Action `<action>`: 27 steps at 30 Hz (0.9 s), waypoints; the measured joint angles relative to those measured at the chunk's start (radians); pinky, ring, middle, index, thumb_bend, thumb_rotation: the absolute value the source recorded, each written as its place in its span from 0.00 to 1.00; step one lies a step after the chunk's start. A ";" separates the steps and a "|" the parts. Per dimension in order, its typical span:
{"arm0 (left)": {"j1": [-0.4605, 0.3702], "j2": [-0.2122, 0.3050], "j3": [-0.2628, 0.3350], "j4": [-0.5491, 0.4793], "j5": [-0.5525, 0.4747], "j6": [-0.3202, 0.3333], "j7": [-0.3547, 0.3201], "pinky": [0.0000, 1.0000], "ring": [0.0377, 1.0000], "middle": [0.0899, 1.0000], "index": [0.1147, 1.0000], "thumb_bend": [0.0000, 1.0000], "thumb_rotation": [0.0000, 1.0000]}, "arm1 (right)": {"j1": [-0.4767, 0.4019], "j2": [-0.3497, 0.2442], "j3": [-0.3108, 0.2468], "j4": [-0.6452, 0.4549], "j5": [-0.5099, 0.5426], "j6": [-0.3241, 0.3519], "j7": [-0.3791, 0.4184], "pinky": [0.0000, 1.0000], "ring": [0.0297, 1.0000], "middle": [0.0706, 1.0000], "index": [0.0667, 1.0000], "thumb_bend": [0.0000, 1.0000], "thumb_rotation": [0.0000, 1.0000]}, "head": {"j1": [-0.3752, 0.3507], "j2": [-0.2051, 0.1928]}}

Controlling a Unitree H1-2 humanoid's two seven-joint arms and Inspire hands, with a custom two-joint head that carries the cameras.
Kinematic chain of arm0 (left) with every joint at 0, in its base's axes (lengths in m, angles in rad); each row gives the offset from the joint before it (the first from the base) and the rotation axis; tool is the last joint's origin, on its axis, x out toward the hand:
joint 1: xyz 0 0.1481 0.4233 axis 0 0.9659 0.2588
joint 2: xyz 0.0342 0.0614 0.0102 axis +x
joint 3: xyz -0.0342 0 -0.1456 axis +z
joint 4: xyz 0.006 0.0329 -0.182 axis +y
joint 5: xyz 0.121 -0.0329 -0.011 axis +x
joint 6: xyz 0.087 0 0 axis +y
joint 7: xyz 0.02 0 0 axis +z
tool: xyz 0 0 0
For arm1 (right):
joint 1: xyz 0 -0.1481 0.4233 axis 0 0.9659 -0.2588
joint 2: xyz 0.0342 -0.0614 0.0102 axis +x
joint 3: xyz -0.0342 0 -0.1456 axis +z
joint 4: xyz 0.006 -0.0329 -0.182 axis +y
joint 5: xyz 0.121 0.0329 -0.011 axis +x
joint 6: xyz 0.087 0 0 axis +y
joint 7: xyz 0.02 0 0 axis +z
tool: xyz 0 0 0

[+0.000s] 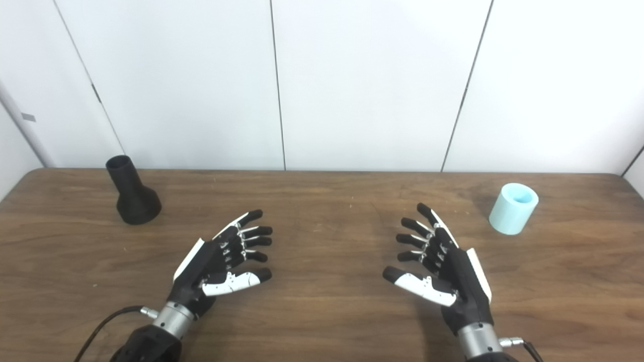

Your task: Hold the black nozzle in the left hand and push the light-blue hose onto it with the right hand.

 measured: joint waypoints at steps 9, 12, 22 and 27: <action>0.000 0.000 0.000 0.000 0.000 0.000 0.000 0.63 0.76 0.76 0.81 0.62 0.14 | 0.000 0.001 -0.001 0.000 0.000 0.000 -0.001 0.60 0.74 0.81 0.91 0.75 0.22 | -0.002 -0.002; 0.000 0.000 0.000 0.000 0.000 0.000 -0.002 0.63 0.76 0.76 0.81 0.62 0.15 | -0.001 0.001 -0.002 0.000 0.002 0.002 -0.001 0.60 0.74 0.81 0.90 0.75 0.22 | 0.005 -0.003; -0.015 -0.040 -0.023 0.026 0.027 -0.023 0.015 0.61 0.75 0.75 0.80 0.64 0.16 | -0.001 -0.043 -0.026 0.028 0.023 -0.020 0.025 0.63 0.75 0.83 0.92 0.72 0.22 | 0.293 -0.066; -0.032 -0.070 -0.035 0.045 0.052 -0.033 0.033 0.60 0.75 0.75 0.80 0.65 0.16 | 0.002 -0.076 -0.046 0.053 0.055 -0.031 0.035 0.66 0.79 0.87 0.96 0.68 0.18 | 0.318 -0.077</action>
